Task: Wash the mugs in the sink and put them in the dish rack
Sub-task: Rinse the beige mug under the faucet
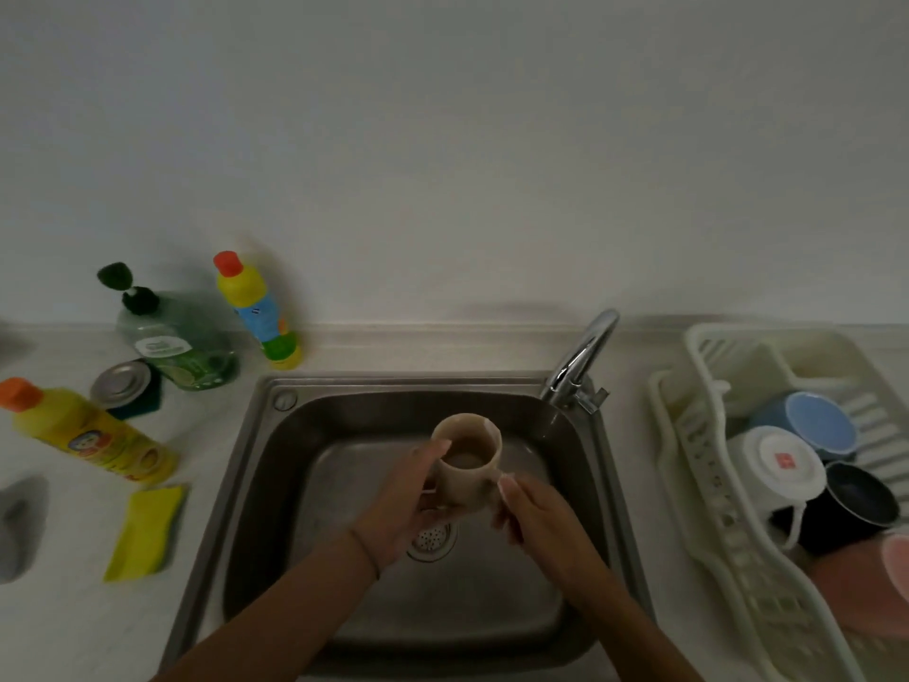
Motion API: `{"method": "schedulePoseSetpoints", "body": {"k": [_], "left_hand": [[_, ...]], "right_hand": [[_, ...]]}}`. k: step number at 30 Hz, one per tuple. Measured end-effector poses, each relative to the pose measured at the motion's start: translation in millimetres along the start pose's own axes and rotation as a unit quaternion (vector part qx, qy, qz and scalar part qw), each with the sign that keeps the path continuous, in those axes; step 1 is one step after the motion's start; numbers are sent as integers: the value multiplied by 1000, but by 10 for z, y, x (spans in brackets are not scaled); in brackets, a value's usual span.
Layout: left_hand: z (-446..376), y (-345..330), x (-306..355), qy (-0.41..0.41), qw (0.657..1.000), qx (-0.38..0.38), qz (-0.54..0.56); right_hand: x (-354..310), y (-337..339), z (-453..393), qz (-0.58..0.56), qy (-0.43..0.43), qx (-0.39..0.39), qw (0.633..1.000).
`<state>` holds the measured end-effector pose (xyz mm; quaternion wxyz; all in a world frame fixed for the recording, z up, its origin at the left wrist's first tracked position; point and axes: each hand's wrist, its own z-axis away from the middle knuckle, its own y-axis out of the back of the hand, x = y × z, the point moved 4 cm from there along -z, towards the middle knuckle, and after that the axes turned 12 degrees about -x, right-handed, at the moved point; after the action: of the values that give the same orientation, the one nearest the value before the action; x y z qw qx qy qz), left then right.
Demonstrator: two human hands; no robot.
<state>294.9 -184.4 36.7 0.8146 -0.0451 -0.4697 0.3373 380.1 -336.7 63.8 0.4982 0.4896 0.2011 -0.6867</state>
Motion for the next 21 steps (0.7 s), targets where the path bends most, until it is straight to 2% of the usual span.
{"method": "schedulePoseSetpoints", "body": {"k": [3,9,14,18,21], "left_hand": [[-202,-112,-41,13,999,20,22],[-592,-301,-119,26,997,22,73],[-755,-416,-95,34,995,12,97],[-787,-481,-56,29,993,2,110],[-781,-513,-39,29,993,-6,118]], "right_hand": [[75,383,-165,-18,10,89,996],[331,1205,-633,31,-58,250,966],[409,1493,-885,68,-85,255,961],[420,1447,-928,62,-70,250,964],[451,1353,-948,46,-61,275,958]]}}
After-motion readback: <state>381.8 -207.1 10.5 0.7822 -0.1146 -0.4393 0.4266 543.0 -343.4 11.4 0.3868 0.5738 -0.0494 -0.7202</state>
